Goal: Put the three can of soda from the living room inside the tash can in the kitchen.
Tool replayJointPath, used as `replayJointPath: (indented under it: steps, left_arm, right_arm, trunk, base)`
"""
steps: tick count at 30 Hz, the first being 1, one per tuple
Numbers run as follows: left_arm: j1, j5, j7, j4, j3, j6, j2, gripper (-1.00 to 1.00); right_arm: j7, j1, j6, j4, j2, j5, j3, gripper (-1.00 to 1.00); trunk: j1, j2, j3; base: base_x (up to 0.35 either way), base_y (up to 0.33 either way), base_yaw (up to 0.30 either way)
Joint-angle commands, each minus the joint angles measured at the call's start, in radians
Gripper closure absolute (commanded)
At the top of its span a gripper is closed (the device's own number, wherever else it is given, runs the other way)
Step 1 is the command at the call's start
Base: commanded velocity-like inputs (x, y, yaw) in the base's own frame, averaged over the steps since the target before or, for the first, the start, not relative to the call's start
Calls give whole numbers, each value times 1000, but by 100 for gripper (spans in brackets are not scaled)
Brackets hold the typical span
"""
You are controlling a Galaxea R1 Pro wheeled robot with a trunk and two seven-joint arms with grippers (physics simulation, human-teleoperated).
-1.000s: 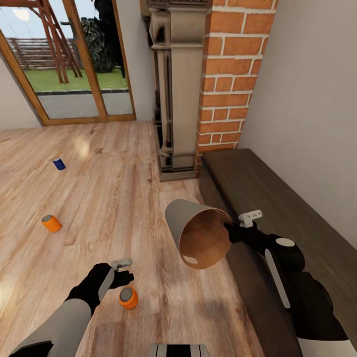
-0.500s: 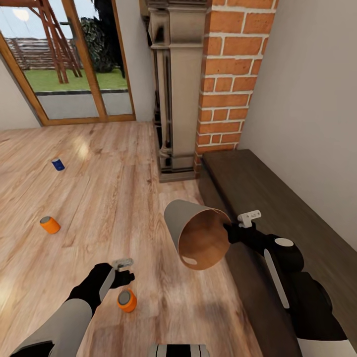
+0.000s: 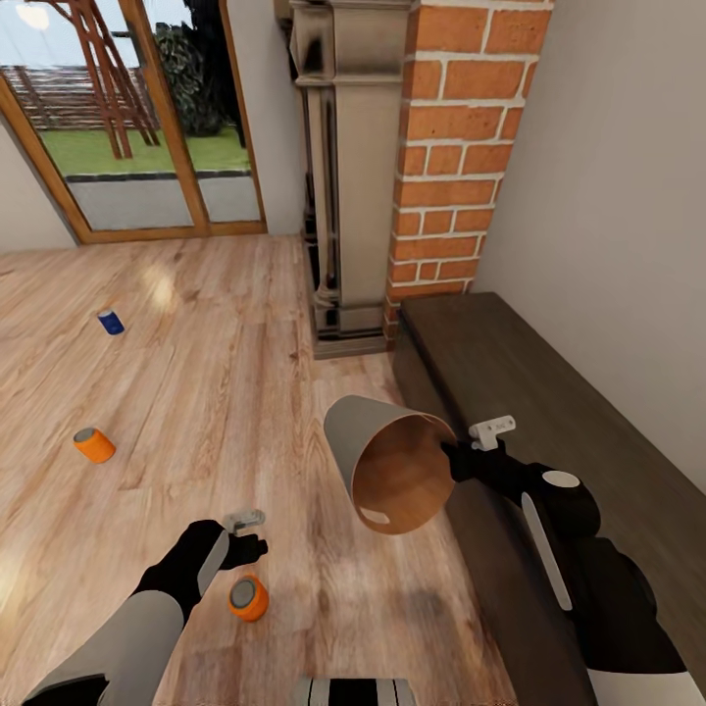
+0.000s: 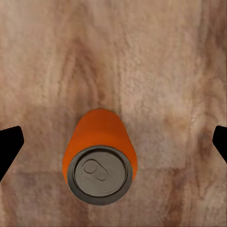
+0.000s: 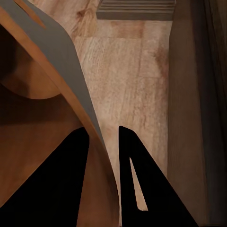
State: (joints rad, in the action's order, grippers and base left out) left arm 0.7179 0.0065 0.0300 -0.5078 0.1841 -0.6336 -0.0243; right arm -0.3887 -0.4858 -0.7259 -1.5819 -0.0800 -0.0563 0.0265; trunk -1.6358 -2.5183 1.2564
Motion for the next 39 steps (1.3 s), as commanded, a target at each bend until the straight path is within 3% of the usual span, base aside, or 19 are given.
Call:
replayJointPath:
  steps: [1,16,39]
  left_arm:
    - [0,0,0,0,0,0,0,-100]
    - [0,0,0,0,0,0,0,-100]
    - [0,0,1,0,0,0,0,-100]
  right_arm:
    - [-2,0,-3,-1,0,21,0,100]
    - [-2,0,-3,-1,0,21,1,100]
    - [38,0,-3,-1,0,19,41,100]
  trunk:
    - [0,0,4]
    - [-7,-4,62]
    - [-8,-5,73]
  base:
    - [2,0,0]
    - [0,0,0]
    - [0,0,0]
